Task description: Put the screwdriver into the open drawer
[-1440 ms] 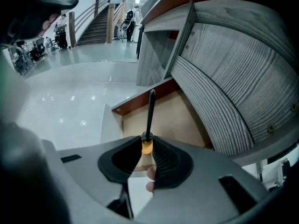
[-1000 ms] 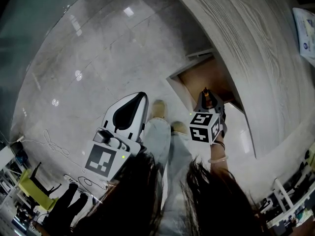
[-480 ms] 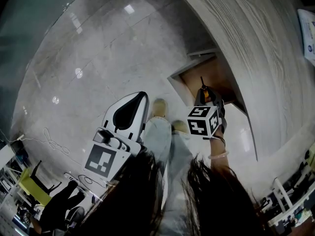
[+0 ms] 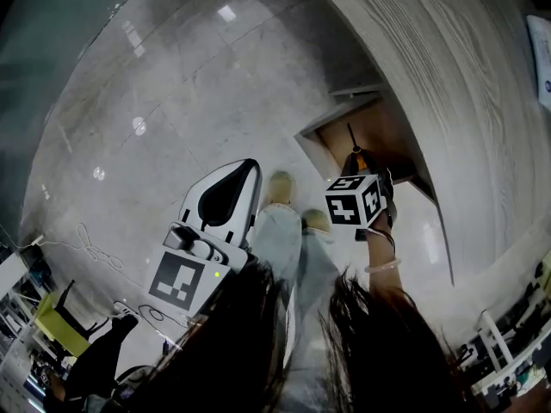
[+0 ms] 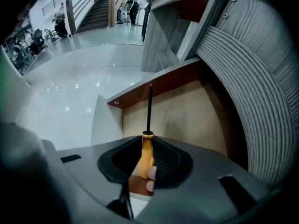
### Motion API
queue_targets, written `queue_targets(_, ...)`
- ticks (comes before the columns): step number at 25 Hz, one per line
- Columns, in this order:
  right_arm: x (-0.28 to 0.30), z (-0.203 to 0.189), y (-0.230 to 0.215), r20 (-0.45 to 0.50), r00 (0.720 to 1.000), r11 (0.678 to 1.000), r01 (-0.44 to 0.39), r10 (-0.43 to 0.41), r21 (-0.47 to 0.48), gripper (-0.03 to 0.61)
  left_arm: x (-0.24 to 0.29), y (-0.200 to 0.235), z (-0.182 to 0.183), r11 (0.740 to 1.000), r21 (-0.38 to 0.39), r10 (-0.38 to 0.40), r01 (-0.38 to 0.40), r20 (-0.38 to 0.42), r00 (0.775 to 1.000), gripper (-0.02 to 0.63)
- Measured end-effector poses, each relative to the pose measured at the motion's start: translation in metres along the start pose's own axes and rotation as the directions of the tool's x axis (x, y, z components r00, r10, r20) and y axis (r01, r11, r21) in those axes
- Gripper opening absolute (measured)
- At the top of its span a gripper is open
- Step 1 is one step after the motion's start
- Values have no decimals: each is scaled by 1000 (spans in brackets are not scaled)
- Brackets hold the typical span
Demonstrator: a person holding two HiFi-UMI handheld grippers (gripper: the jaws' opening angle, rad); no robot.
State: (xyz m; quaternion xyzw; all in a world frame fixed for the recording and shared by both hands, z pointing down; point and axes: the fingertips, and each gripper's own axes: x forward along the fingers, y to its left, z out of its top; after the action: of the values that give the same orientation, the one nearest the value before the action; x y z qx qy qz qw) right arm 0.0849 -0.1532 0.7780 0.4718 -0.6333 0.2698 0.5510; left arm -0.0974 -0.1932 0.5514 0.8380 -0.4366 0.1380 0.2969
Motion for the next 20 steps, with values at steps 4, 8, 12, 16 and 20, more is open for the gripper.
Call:
queue_targets(4, 7, -2, -1, -35, 999, 1000, 11, -10, 14, 86, 1, 3, -1, 1000, 2, 1, -1, -2, 1000, 15)
queue_targets(8, 11, -2, -2, -73, 997, 999, 28, -25, 31, 86, 1, 3, -4, 1000, 1, 2, -2, -7, 1000, 15)
queue_targets(12, 14, -2, -2, -96, 995, 999, 31, -27, 39, 86, 2, 2, -6, 1000, -2, -1, 1, -11, 1000, 15)
queue_targets(16, 15, -2, -2, -101, 994, 998, 43, -39, 35, 83, 3, 2, -6, 1000, 0, -5, 5, -17, 1000, 15)
queue_targets(20, 17, -2, -2, -101, 993, 998, 59, -58, 11, 69, 4, 3, -5, 1000, 2, -4, 4, -18, 1000, 15)
